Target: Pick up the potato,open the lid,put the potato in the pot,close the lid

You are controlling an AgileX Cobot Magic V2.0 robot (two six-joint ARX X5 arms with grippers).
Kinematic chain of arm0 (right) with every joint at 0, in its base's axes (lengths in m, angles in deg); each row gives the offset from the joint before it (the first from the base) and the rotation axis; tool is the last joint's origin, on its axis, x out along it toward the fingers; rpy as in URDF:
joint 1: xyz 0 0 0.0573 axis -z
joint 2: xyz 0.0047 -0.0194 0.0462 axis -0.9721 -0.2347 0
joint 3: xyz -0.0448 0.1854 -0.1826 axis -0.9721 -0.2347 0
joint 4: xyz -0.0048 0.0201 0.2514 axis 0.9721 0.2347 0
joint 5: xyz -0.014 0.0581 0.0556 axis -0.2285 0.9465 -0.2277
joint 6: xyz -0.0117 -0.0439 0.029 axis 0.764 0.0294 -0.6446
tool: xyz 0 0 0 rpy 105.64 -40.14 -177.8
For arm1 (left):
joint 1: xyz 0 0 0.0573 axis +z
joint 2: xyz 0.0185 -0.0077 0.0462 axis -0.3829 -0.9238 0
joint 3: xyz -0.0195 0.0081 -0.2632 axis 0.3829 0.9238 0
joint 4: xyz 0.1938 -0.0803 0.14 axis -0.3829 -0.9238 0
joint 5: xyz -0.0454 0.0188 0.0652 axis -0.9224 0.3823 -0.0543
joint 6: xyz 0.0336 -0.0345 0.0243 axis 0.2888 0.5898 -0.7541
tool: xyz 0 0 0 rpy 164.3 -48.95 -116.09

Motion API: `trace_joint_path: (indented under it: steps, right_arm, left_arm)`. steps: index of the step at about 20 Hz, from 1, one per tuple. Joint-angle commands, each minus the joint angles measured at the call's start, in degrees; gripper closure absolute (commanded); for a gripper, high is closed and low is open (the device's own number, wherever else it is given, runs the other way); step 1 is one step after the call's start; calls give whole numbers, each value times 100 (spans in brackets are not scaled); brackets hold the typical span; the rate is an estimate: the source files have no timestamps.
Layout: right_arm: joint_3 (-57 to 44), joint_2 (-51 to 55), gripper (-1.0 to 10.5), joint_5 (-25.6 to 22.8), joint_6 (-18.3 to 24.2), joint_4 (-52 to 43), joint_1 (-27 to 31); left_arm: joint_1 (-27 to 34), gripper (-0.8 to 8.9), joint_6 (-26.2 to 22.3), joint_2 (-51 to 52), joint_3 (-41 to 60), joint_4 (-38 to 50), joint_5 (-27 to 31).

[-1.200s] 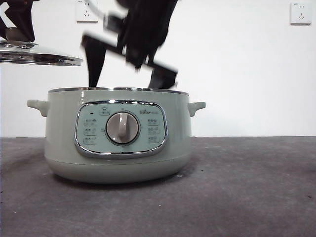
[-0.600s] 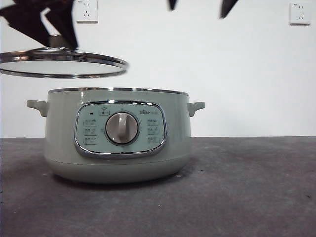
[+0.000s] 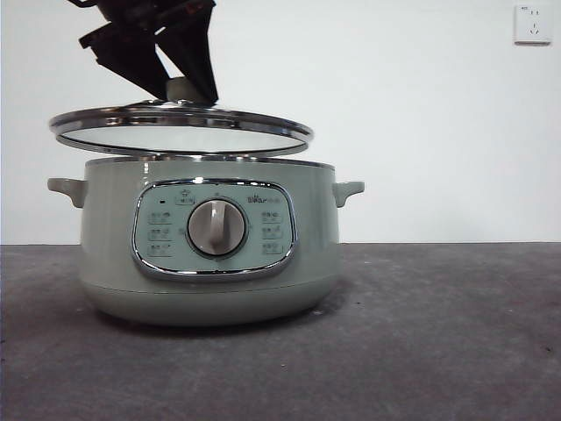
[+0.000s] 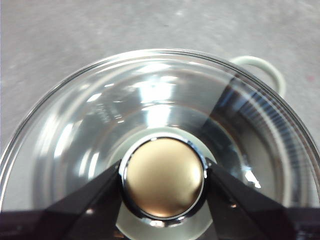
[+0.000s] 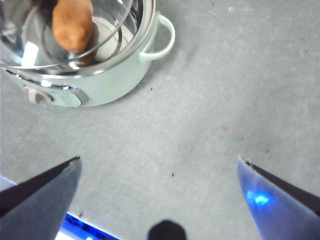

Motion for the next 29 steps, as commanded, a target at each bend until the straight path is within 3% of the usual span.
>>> trace_joint_path:
  steps: [1, 7, 20, 21, 22, 25, 26, 29]
  right_arm:
    - [-505, 417, 308, -22, -374, -50, -7]
    - [-962, 868, 309, 24, -625, -2, -9]
    - [-986, 903, 312, 24, -638, -31, -9]
    - [-986, 901, 312, 24, -638, -46, -9]
    - [-986, 901, 312, 24, -636, -63, -9]
    - [-986, 901, 312, 24, -634, -72, -9]
    - [-986, 901, 312, 24, -634, -72, -9]
    - [-986, 901, 312, 24, -614, -74, -9]
  left_arm:
    - [-101, 822, -68, -98, -44, 199, -9]
    - [-201, 822, -68, -376, -44, 234, 2]
    - [-181, 813, -208, -942, -44, 313, -4]
    - [-181, 784, -208, -940, -44, 323, -7]
    - [-181, 678, -195, -933, -44, 334, -11]
    - [-181, 175, -197, -848, -44, 332, -46]
    - [-179, 128, -197, -769, -44, 304, -48]
    - [-181, 127, -192, -378, -46, 109, -48]
